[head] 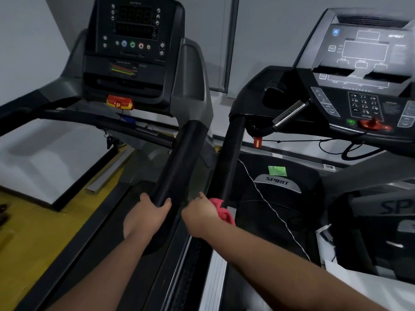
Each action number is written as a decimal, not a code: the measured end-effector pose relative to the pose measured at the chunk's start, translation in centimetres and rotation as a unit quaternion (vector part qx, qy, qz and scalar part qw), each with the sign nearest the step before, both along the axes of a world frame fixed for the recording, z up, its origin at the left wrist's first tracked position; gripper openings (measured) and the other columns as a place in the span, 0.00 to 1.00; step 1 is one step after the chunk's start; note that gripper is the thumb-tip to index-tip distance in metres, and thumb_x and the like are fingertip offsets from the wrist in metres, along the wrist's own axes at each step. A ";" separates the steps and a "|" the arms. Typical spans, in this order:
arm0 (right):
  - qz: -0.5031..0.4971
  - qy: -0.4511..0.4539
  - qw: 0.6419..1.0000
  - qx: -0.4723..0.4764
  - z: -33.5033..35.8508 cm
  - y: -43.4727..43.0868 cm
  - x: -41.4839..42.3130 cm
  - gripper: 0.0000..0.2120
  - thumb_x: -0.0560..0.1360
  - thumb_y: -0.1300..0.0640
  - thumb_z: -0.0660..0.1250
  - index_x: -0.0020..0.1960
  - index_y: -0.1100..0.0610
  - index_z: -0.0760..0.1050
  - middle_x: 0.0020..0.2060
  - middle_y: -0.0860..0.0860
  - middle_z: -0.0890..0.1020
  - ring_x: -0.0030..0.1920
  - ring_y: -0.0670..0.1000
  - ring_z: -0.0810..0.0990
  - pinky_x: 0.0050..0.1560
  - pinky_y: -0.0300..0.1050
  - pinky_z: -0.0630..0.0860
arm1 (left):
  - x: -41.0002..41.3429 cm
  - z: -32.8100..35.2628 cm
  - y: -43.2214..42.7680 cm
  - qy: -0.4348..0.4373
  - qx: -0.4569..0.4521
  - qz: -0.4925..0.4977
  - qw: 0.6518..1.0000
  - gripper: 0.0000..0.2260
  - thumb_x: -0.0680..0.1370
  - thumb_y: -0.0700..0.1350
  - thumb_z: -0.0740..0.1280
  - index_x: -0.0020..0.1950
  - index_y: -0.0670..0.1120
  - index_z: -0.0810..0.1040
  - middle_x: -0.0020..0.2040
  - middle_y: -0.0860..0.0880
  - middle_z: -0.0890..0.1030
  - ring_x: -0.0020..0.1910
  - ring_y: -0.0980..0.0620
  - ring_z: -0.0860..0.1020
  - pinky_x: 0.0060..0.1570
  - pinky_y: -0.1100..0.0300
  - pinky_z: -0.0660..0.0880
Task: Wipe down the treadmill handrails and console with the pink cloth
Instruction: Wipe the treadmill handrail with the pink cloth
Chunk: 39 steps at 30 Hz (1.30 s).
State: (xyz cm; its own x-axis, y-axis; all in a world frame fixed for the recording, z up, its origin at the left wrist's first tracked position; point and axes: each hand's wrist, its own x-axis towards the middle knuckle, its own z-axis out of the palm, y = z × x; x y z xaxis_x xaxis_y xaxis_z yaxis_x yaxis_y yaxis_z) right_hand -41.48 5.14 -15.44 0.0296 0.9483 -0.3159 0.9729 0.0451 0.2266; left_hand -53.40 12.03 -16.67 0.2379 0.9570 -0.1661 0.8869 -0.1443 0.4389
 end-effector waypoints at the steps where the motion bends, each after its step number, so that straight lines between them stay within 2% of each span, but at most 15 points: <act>1: 0.007 0.042 0.999 0.027 -0.2 -0.8 0.3 0.17 0.77 0.58 0.59 0.64 0.59 0.72 0.60 0.60 0.76 0.60 0.59 0.74 0.72 0.55 0.58 | 0.0 0.0 0.1 0.000 -0.001 0.001 1.000 0.26 0.76 0.64 0.59 0.61 0.44 0.67 0.43 0.49 0.78 0.37 0.49 0.77 0.34 0.58 0.73; 4: 0.033 0.256 0.959 0.119 -0.5 -3.4 3.2 0.13 0.75 0.54 0.59 0.55 0.56 0.77 0.52 0.56 0.81 0.53 0.57 0.79 0.67 0.52 0.65 | 0.3 0.0 0.2 0.003 0.003 0.007 1.000 0.23 0.76 0.63 0.59 0.58 0.45 0.67 0.40 0.50 0.77 0.36 0.50 0.76 0.32 0.58 0.73; 7: -0.002 0.368 0.919 0.137 -0.4 -4.9 6.3 0.11 0.76 0.56 0.63 0.57 0.52 0.77 0.58 0.51 0.79 0.63 0.49 0.74 0.73 0.44 0.51 | 0.6 0.1 0.3 0.006 0.005 0.008 1.000 0.20 0.76 0.62 0.60 0.53 0.46 0.65 0.38 0.49 0.76 0.34 0.51 0.76 0.29 0.59 0.70; 10: -0.030 0.313 0.936 0.158 -0.7 -3.4 6.6 0.14 0.77 0.54 0.58 0.59 0.54 0.76 0.58 0.54 0.78 0.63 0.52 0.73 0.74 0.46 0.49 | 0.7 0.1 0.2 0.006 0.003 0.010 1.000 0.19 0.76 0.62 0.60 0.52 0.47 0.64 0.38 0.49 0.76 0.33 0.51 0.75 0.28 0.59 0.69; 12: -0.069 0.198 0.967 0.148 -0.4 -1.4 5.1 0.16 0.77 0.55 0.55 0.61 0.59 0.73 0.56 0.58 0.77 0.61 0.57 0.73 0.74 0.53 0.54 | 0.6 0.1 0.3 0.005 0.003 0.010 1.000 0.20 0.76 0.62 0.60 0.53 0.46 0.65 0.38 0.49 0.76 0.33 0.51 0.75 0.28 0.59 0.69; 15: -0.080 0.029 0.994 0.070 -0.2 0.8 2.0 0.20 0.78 0.59 0.59 0.68 0.62 0.67 0.64 0.62 0.73 0.66 0.62 0.69 0.74 0.56 0.54 | 0.6 0.0 0.2 0.005 0.006 0.007 1.000 0.21 0.76 0.62 0.60 0.55 0.45 0.66 0.38 0.50 0.75 0.33 0.52 0.74 0.28 0.59 0.67; 17: -0.033 0.009 0.998 0.060 -0.1 0.4 0.6 0.21 0.77 0.58 0.60 0.70 0.61 0.66 0.65 0.62 0.73 0.66 0.61 0.70 0.73 0.56 0.55 | 0.5 0.0 0.2 0.006 0.006 0.004 1.000 0.24 0.76 0.63 0.59 0.59 0.44 0.67 0.39 0.50 0.76 0.34 0.51 0.75 0.28 0.59 0.67; 19: -0.001 0.064 0.992 0.111 -0.5 -0.8 1.1 0.18 0.76 0.58 0.60 0.65 0.60 0.72 0.58 0.60 0.77 0.60 0.60 0.75 0.69 0.53 0.61 | 0.2 -0.2 0.2 0.011 0.008 0.002 1.000 0.27 0.76 0.64 0.59 0.62 0.43 0.66 0.42 0.50 0.76 0.36 0.49 0.75 0.30 0.58 0.69; 22: -0.029 0.226 0.937 0.266 -1.4 -3.1 4.1 0.12 0.72 0.56 0.60 0.51 0.56 0.79 0.43 0.56 0.81 0.49 0.59 0.79 0.61 0.53 0.71 | 0.1 -0.4 0.2 0.006 0.011 0.000 1.000 0.26 0.76 0.64 0.58 0.62 0.43 0.67 0.41 0.50 0.76 0.36 0.50 0.75 0.33 0.57 0.71; 24: -0.060 0.290 0.890 0.347 -2.5 -4.3 5.5 0.13 0.69 0.54 0.60 0.49 0.54 0.79 0.40 0.51 0.80 0.50 0.55 0.76 0.59 0.50 0.70 | 0.2 -0.3 0.3 0.002 0.009 -0.001 1.000 0.25 0.76 0.63 0.58 0.61 0.44 0.67 0.39 0.51 0.75 0.35 0.51 0.75 0.32 0.58 0.71; 27: -0.157 0.360 0.824 0.408 -3.5 -5.0 5.3 0.13 0.72 0.53 0.60 0.52 0.54 0.79 0.46 0.48 0.79 0.49 0.47 0.64 0.54 0.39 0.63 | 0.4 -0.2 0.4 -0.002 0.004 0.001 1.000 0.24 0.76 0.63 0.59 0.59 0.44 0.67 0.39 0.50 0.76 0.35 0.50 0.76 0.33 0.57 0.74; 30: -0.296 0.423 0.741 0.429 -3.6 -4.8 4.3 0.10 0.76 0.58 0.63 0.57 0.54 0.76 0.54 0.45 0.70 0.54 0.45 0.60 0.57 0.37 0.60 | 0.4 -0.1 0.4 -0.009 -0.002 0.002 1.000 0.24 0.75 0.63 0.60 0.59 0.44 0.66 0.40 0.49 0.77 0.35 0.49 0.76 0.34 0.56 0.75; 32: -0.339 0.427 0.719 0.432 -3.5 -4.9 3.8 0.11 0.76 0.60 0.63 0.59 0.56 0.74 0.55 0.45 0.64 0.56 0.45 0.59 0.57 0.37 0.60 | 0.4 0.0 0.5 -0.010 -0.003 0.002 1.000 0.24 0.75 0.63 0.60 0.59 0.44 0.67 0.40 0.49 0.77 0.35 0.49 0.77 0.35 0.55 0.76; 36: -0.313 0.420 0.746 0.411 -3.4 -5.9 2.6 0.11 0.75 0.62 0.65 0.57 0.57 0.74 0.54 0.47 0.66 0.55 0.45 0.62 0.55 0.33 0.61 | 0.5 0.0 0.6 -0.005 -0.007 0.000 1.000 0.27 0.75 0.63 0.60 0.63 0.44 0.66 0.41 0.49 0.77 0.36 0.50 0.77 0.34 0.56 0.75; 39: -0.228 0.418 0.793 0.380 -3.6 -7.2 2.0 0.14 0.70 0.56 0.64 0.55 0.55 0.77 0.54 0.47 0.71 0.53 0.44 0.64 0.53 0.26 0.60 | 0.5 0.1 0.6 -0.008 -0.010 -0.001 1.000 0.27 0.75 0.63 0.60 0.63 0.44 0.65 0.41 0.49 0.77 0.36 0.50 0.77 0.33 0.56 0.75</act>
